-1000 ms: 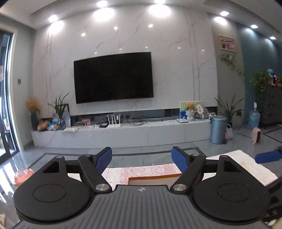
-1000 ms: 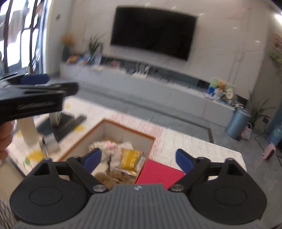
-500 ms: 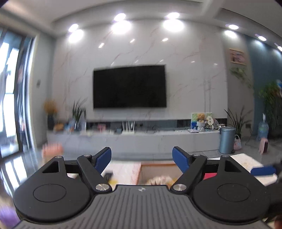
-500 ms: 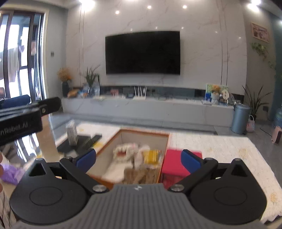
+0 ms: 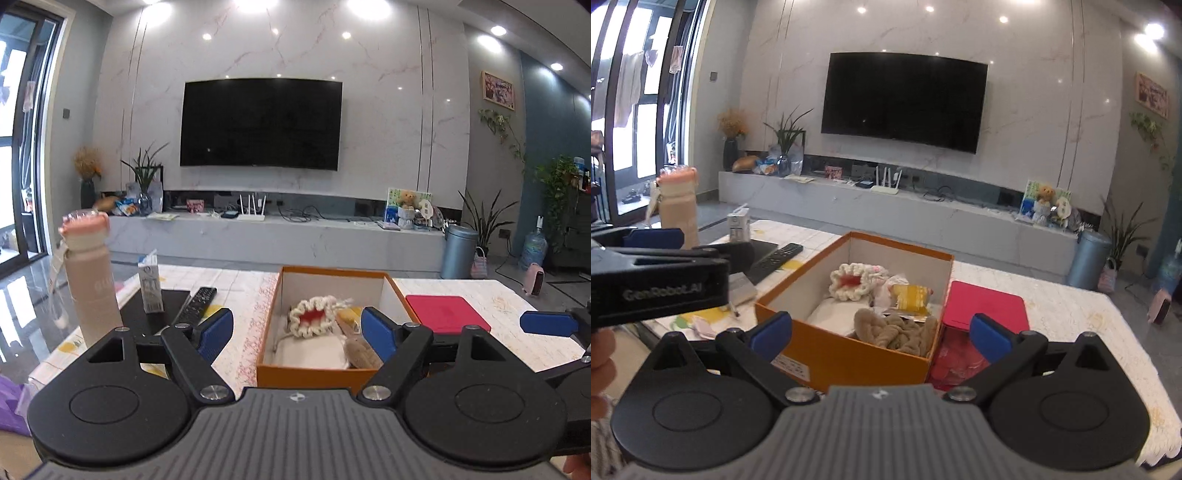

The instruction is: Organize soft objects

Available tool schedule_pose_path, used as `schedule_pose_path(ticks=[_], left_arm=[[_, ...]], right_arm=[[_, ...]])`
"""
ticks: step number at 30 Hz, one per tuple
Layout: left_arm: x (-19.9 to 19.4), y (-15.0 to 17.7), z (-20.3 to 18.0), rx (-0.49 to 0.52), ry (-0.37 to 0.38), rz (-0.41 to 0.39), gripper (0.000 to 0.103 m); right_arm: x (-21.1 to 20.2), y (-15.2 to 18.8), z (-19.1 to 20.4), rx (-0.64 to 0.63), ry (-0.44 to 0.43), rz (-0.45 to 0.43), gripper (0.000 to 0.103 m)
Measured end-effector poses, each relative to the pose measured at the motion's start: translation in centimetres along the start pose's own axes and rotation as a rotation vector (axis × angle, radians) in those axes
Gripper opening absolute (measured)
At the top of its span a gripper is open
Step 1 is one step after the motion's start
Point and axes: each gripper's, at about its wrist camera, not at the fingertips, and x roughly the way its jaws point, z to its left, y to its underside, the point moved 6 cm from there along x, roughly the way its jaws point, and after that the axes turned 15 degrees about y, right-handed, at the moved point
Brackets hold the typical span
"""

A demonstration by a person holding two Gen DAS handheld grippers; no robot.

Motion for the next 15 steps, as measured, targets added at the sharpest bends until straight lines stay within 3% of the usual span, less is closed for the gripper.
schedule_pose_path(ticks=[5,15], left_arm=[[0.1,0.7,-0.1,-0.005,0.011,0.027,0.093],[0.0,1.2,-1.1,0.029,0.023,0.025,0.093]], right_arm=[[0.0,0.1,0.0,0.05,-0.043,0.01,0.1],[-0.1,0.4,0.1,0.004,0.002,0.009,0.1]])
